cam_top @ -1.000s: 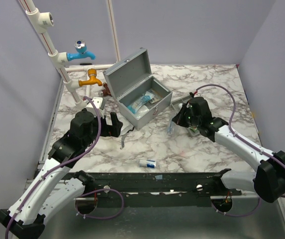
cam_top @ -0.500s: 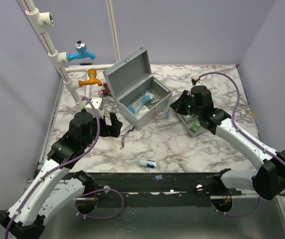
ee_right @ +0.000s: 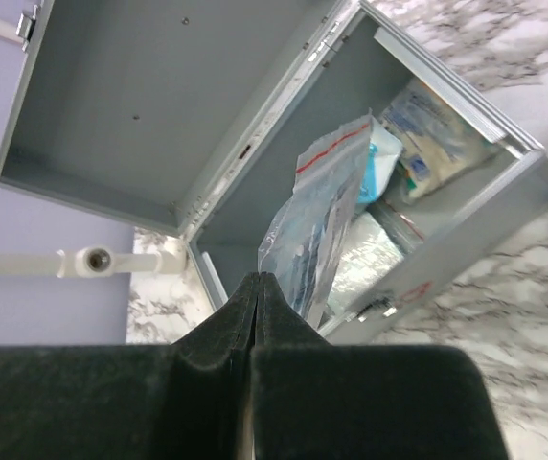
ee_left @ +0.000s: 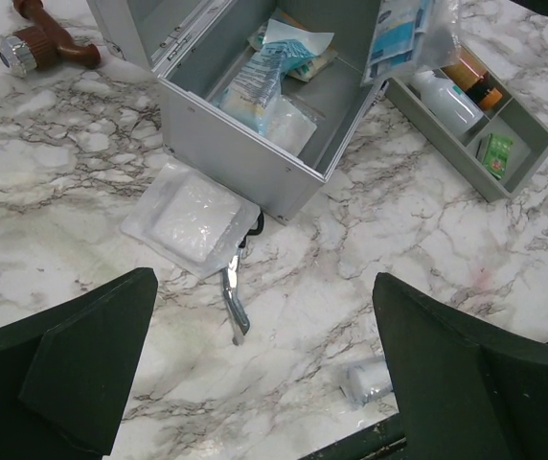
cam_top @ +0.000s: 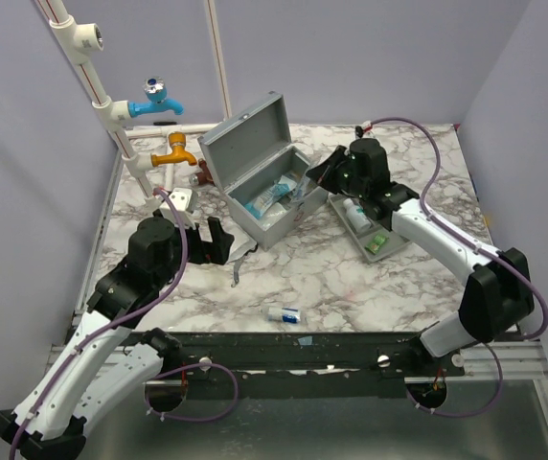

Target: Organize the medicine kit

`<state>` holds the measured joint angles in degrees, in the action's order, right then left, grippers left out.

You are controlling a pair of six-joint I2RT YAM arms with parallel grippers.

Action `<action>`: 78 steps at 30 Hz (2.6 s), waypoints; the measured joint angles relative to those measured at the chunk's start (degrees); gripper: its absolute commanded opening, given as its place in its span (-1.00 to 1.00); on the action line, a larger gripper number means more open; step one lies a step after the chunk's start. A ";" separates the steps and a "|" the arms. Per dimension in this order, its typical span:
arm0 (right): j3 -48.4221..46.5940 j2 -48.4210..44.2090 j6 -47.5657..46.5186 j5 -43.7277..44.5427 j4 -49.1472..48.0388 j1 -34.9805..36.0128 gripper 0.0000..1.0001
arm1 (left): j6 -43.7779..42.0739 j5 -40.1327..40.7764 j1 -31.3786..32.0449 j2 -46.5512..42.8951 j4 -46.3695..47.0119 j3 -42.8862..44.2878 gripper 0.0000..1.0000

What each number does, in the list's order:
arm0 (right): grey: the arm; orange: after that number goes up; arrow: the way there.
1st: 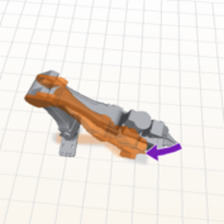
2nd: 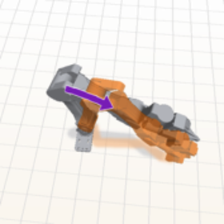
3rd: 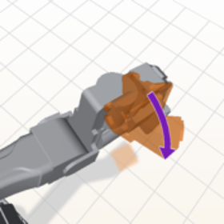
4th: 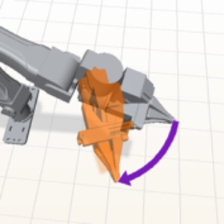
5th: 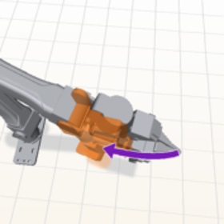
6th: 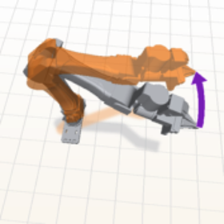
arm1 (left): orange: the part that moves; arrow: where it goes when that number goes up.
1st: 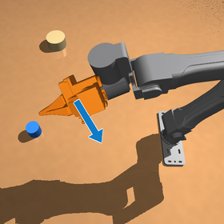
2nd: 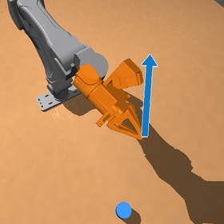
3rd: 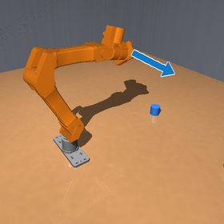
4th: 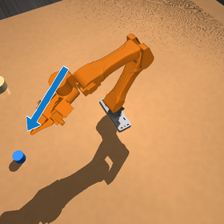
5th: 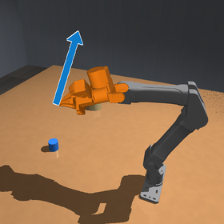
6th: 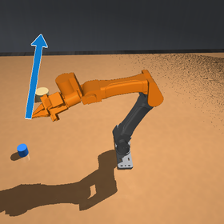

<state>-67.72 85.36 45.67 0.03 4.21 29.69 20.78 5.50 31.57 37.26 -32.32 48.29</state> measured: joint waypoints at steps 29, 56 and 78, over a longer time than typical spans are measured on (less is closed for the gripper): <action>-11.21 27.61 14.23 -1.79 -14.19 2.86 -0.67 | 0.02 -0.46 -0.39 -2.34 0.02 0.00 0.97; -3.34 10.64 -8.57 -8.68 -8.74 3.13 0.15 | 0.02 -0.61 -0.39 -1.27 0.04 0.00 0.97; 16.22 3.67 -33.59 -20.50 -0.63 20.09 1.00 | 0.04 1.36 -0.66 -1.68 -0.15 0.00 0.97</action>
<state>-51.51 89.03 12.08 -20.47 3.57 49.78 20.82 6.85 30.92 35.57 -32.47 48.29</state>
